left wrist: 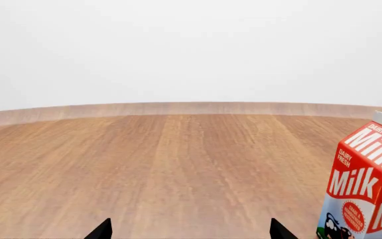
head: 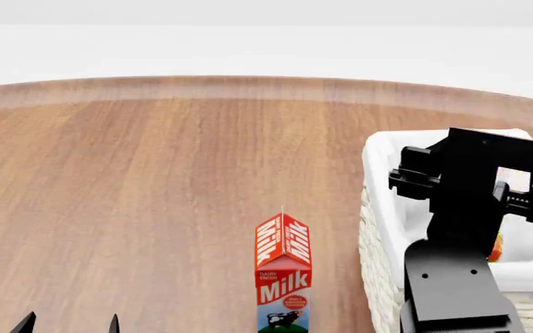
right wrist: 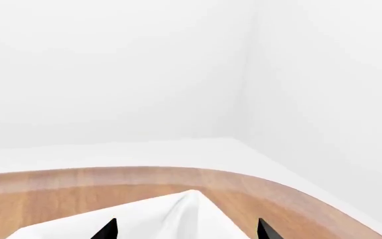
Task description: Pick up the orange juice, and put it in the basket.
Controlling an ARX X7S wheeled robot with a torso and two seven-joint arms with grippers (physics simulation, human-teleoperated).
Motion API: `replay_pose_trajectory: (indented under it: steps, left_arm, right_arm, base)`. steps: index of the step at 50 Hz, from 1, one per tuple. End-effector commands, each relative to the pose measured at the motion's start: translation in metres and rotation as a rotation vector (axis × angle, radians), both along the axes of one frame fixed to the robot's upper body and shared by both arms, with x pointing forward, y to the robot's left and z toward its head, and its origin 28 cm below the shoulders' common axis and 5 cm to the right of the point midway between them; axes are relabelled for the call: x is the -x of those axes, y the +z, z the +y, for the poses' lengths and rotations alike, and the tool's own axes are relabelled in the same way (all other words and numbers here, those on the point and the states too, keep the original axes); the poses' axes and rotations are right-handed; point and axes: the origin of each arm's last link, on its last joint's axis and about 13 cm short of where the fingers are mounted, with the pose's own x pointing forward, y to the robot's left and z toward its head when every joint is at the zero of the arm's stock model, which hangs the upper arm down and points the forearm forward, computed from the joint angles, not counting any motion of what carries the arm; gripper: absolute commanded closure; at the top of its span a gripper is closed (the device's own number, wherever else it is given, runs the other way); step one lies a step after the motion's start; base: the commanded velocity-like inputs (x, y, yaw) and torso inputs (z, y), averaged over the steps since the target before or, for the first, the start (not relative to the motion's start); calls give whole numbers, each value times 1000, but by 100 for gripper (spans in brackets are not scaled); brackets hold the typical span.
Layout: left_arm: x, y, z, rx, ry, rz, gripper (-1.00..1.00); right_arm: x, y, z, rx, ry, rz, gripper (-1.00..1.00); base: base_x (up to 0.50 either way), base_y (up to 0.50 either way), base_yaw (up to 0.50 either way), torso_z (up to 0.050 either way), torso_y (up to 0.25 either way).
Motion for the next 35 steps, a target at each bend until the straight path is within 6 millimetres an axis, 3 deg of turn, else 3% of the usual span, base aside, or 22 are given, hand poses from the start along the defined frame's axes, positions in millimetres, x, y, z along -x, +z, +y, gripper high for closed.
replay_pose_trajectory:
  steps: [1,15,35]
  left_arm:
    - [0,0,0,0,0,0,-100]
    - [0,0,0,0,0,0,-100]
    - [0,0,0,0,0,0,-100]
  right_arm:
    - [0,4,1,11,8,-7,-100]
    - [4,12,5,2,32,-39,-100]
    - [43,38,13,5,153,-215,-100]
  base:
    - [0,0,0,0,0]
    - [0,0,0,0,0]
    - [0,0,0,0,0]
